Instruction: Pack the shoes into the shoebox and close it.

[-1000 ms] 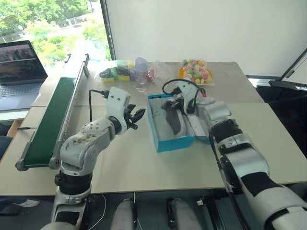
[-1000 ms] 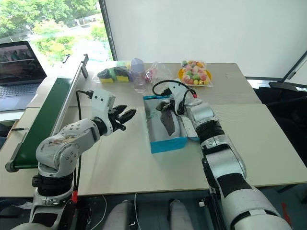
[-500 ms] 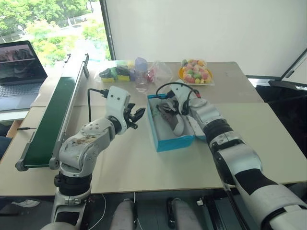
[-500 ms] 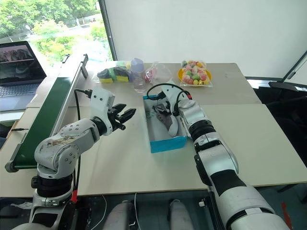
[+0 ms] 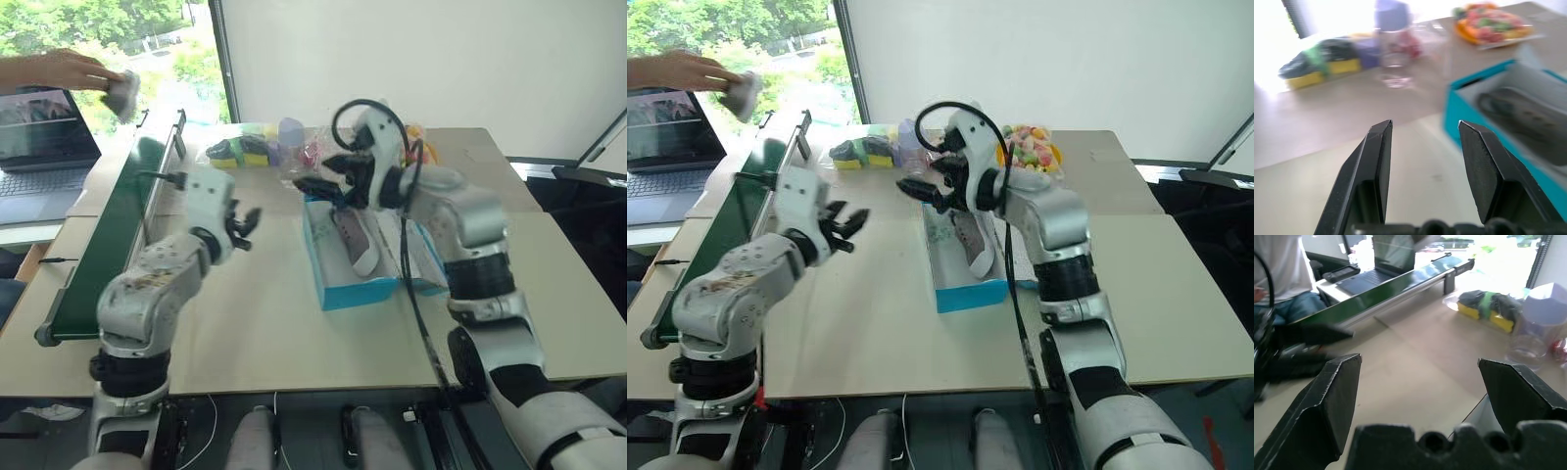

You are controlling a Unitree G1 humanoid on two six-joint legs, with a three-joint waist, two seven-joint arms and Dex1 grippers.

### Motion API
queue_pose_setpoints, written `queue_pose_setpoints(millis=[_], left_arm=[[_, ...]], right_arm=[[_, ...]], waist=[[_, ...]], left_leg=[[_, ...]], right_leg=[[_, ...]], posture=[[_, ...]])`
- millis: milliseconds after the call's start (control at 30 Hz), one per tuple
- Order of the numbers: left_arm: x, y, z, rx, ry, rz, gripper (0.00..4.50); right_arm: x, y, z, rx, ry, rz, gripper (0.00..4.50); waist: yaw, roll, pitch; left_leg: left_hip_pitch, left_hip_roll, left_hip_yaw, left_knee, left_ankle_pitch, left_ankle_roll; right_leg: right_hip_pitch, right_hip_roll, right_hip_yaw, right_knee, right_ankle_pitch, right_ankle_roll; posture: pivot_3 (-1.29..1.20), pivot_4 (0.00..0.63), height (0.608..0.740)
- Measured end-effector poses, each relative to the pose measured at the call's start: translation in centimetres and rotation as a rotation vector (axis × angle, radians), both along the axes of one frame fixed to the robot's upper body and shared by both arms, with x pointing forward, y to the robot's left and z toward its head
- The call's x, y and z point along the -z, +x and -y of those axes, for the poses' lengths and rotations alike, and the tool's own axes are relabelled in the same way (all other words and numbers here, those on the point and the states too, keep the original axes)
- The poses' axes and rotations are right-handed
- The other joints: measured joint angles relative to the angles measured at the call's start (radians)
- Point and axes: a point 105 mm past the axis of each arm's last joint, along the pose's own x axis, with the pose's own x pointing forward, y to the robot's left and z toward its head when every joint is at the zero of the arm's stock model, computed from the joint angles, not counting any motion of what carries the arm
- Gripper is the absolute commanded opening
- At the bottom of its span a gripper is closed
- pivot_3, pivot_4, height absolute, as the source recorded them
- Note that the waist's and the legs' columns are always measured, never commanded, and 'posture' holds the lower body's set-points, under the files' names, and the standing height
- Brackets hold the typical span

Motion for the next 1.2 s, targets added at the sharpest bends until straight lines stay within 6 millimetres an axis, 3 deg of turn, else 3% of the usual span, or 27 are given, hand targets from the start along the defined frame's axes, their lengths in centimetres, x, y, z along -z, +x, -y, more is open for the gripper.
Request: queue_pose_setpoints(millis=[100,200,333,500,633,833,967,1200], left_arm=[[0.4,0.2,-3.2,-0.15,0.02,0.01,2.27],[0.3,0.0,-4.6,-0.208,-0.008,0.036,3.04],[0.9,-0.4,-7.1,-0.291,-0.048,0.043,4.44],[2.2,-1.6,-11.5,-0.435,-0.068,0.044,4.44],[2.8,-1.9,-13.3,-0.484,-0.12,0.054,4.44],[3.8,-1.6,-14.4,-0.496,-0.156,0.05,4.44],[4.9,-1.1,-14.7,-0.498,-0.167,0.026,4.44],[5.3,0.5,-14.3,-0.469,-0.168,0.048,4.44]], right_arm=[[0.9,-0.9,0.2,-0.062,0.007,-0.025,4.45],[1.1,-1.3,-0.4,-0.1,-0.003,-0.014,4.5],[1.5,-1.3,-1.2,-0.124,-0.001,0.003,4.5],[2.5,-0.5,-1.5,-0.098,0.011,0.013,4.5],[2.8,0.0,-1.5,-0.069,0.002,0.04,4.5],[3.8,-0.4,-2.4,-0.08,-0.016,0.064,4.5],[6.3,-1.0,-2.8,-0.097,-0.067,0.046,4.5],[6.2,-1.1,-3.0,-0.094,-0.077,0.079,4.5]], waist=[[-0.003,0.0,0.0],[-0.005,0.0,0.0],[-0.005,0.0,0.0],[-0.004,0.0,0.0],[0.001,0.0,0.0],[-0.001,-0.001,0.0],[-0.001,-0.001,0.0],[-0.002,-0.001,-0.001]], left_leg=[[0.0,0.0,0.001,0.0,-0.001,-0.001],[0.001,0.001,0.0,0.0,-0.001,-0.001],[0.002,0.001,0.001,0.0,-0.001,-0.002],[0.002,0.001,0.002,0.0,-0.001,-0.002],[0.001,0.001,0.002,0.0,-0.001,-0.002],[0.001,0.002,0.002,0.0,-0.001,-0.002],[0.001,0.002,0.003,0.0,-0.001,-0.003],[0.001,0.002,0.003,0.0,-0.001,-0.003]], right_leg=[[-0.001,0.0,0.0,0.0,0.0,-0.001],[-0.001,0.001,-0.001,0.001,0.001,-0.002],[-0.001,0.0,-0.001,0.002,0.0,-0.002],[-0.001,0.0,0.0,0.001,0.001,-0.002],[-0.001,-0.001,-0.001,0.001,0.0,-0.002],[-0.001,0.0,-0.001,0.001,0.001,-0.003],[-0.001,-0.001,-0.001,0.001,0.001,-0.003],[-0.001,-0.001,-0.002,0.001,0.001,-0.004]], posture=[[0.0,0.15,0.74],[0.0,0.15,0.74],[0.0,0.15,0.74],[0.0,0.15,0.74],[0.0,0.15,0.74],[0.0,0.15,0.74],[0.0,0.15,0.74],[0.0,0.15,0.74]])
